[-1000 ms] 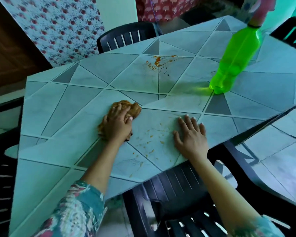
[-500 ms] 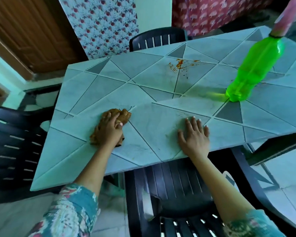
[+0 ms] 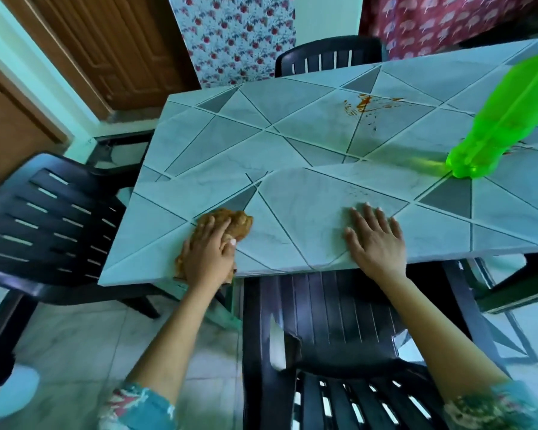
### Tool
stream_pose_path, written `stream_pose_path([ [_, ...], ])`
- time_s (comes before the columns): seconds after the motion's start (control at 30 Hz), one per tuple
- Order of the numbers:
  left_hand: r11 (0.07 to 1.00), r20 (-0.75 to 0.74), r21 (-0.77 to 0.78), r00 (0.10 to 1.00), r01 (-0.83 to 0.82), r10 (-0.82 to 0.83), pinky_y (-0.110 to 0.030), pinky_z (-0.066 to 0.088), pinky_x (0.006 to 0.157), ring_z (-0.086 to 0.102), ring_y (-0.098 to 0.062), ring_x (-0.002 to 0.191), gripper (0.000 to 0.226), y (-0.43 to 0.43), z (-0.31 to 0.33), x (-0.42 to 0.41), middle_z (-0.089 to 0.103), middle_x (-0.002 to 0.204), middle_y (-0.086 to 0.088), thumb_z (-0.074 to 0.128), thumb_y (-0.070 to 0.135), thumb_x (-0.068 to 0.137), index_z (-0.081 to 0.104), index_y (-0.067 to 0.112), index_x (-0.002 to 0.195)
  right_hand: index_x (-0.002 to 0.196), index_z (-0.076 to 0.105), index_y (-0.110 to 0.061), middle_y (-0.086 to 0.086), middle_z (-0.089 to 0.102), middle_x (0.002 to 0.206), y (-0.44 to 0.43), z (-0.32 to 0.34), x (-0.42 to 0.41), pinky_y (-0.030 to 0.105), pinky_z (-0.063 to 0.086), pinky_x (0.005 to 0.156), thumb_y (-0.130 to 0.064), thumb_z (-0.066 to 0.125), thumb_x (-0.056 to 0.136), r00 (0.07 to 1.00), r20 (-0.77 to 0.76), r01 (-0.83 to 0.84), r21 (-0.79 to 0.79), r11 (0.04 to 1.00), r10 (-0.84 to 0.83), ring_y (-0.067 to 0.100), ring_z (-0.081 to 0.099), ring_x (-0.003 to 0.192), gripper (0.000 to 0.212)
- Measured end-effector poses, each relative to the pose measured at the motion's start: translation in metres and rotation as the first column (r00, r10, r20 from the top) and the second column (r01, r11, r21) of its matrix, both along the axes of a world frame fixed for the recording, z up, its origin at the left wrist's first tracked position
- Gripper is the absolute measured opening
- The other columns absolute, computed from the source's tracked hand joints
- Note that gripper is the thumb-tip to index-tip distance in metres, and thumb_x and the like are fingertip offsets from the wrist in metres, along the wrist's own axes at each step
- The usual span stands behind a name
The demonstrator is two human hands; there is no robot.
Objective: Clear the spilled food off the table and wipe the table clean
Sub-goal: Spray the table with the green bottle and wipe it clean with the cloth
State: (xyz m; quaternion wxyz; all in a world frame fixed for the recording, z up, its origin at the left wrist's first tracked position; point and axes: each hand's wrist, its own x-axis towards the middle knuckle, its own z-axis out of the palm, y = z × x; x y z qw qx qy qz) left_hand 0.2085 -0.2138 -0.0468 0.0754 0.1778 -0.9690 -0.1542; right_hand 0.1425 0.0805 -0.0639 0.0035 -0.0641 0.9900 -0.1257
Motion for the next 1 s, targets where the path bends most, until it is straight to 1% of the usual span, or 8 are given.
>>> stream_pose_path([
  [0.17,0.982,0.052,0.011,0.981,-0.189,0.188,-0.044,0.012,0.115,0.016,-0.021,0.143,0.05,0.021,0.004,-0.033,0.02,0.156,0.001,0.045,0.031,0.094,0.034,0.035,0.142,0.148,0.024,-0.031,-0.005,0.012,0.157,0.006,-0.003,0.006,0.032,0.002,0.116,-0.064,-0.007,0.074,1.0,0.013,-0.008,-0.05,0.999,0.009,0.015,0.007,0.145,0.086],
  [0.33,0.987,0.048,-0.01,0.986,0.162,-0.162,-0.041,0.007,0.115,0.017,-0.017,0.144,0.052,0.127,-0.003,-0.022,0.018,0.157,-0.001,0.046,0.031,0.094,0.031,0.036,0.143,0.148,0.022,-0.031,-0.005,0.01,0.158,0.012,-0.005,0.009,0.031,0.002,0.115,-0.064,-0.007,0.074,0.998,0.015,-0.053,-0.018,0.998,0.053,0.015,0.008,0.145,0.087],
  [0.47,0.958,-0.102,-0.034,0.953,0.285,-0.287,-0.047,0.027,0.11,0.04,-0.025,0.134,0.052,0.095,-0.011,0.022,0.041,0.147,-0.006,0.058,0.023,0.085,0.047,0.03,0.136,0.148,0.02,-0.031,-0.005,0.01,0.157,0.013,-0.004,0.009,0.031,0.002,0.115,-0.064,-0.007,0.075,0.998,0.001,-0.059,-0.004,0.998,0.059,0.015,0.008,0.145,0.085],
  [0.63,0.978,-0.269,-0.052,0.94,0.203,-0.21,-0.043,0.046,0.097,0.053,-0.028,0.121,0.047,-0.012,-0.014,0.057,0.051,0.138,-0.01,0.044,0.021,0.086,0.049,0.024,0.133,0.146,0.029,-0.029,-0.003,0.02,0.155,0.005,-0.006,0.011,0.035,0.008,0.114,-0.061,0.0,0.079,0.999,-0.052,-0.013,-0.001,1.0,0.013,0.018,0.017,0.144,0.08],
  [0.73,0.985,-0.393,0.137,0.907,-0.103,0.15,-0.047,0.047,0.092,0.057,-0.036,0.113,0.048,-0.049,-0.014,0.062,0.055,0.133,-0.013,0.049,0.015,0.085,0.051,0.018,0.133,0.144,0.034,-0.028,-0.001,0.026,0.154,0.004,-0.007,0.011,0.037,0.013,0.113,-0.058,0.006,0.081,0.997,-0.074,-0.004,-0.004,1.0,0.003,0.02,0.022,0.142,0.076],
  [0.8,0.936,-0.348,0.221,0.875,-0.273,0.337,-0.046,0.045,0.089,0.057,-0.04,0.108,0.047,-0.068,-0.004,0.041,0.056,0.132,-0.014,0.052,0.011,0.087,0.051,0.017,0.134,0.143,0.037,-0.026,0.0,0.029,0.153,0.003,-0.007,0.011,0.038,0.015,0.112,-0.057,0.008,0.082,0.996,-0.086,0.003,-0.007,1.0,-0.003,0.022,0.025,0.141,0.074],
  [0.9,0.929,-0.221,0.192,0.908,-0.316,0.355,-0.042,0.041,0.092,0.053,-0.038,0.113,0.044,-0.076,0.007,-0.014,0.053,0.135,-0.009,0.051,0.016,0.092,0.049,0.024,0.135,0.143,0.037,-0.027,0.0,0.029,0.153,0.003,-0.008,0.011,0.037,0.015,0.112,-0.056,0.009,0.083,0.996,-0.09,0.004,0.006,1.0,-0.003,0.022,0.026,0.141,0.073],
  [1.0,0.967,-0.191,0.192,0.961,-0.165,0.202,-0.039,0.043,0.093,0.054,-0.034,0.113,0.045,-0.032,0.004,-0.049,0.055,0.131,-0.009,0.054,0.015,0.088,0.051,0.026,0.132,0.144,0.034,-0.027,0.0,0.027,0.154,0.003,-0.008,0.011,0.036,0.012,0.112,-0.058,0.007,0.082,0.997,-0.08,-0.002,0.013,1.0,0.003,0.021,0.023,0.142,0.074],
])
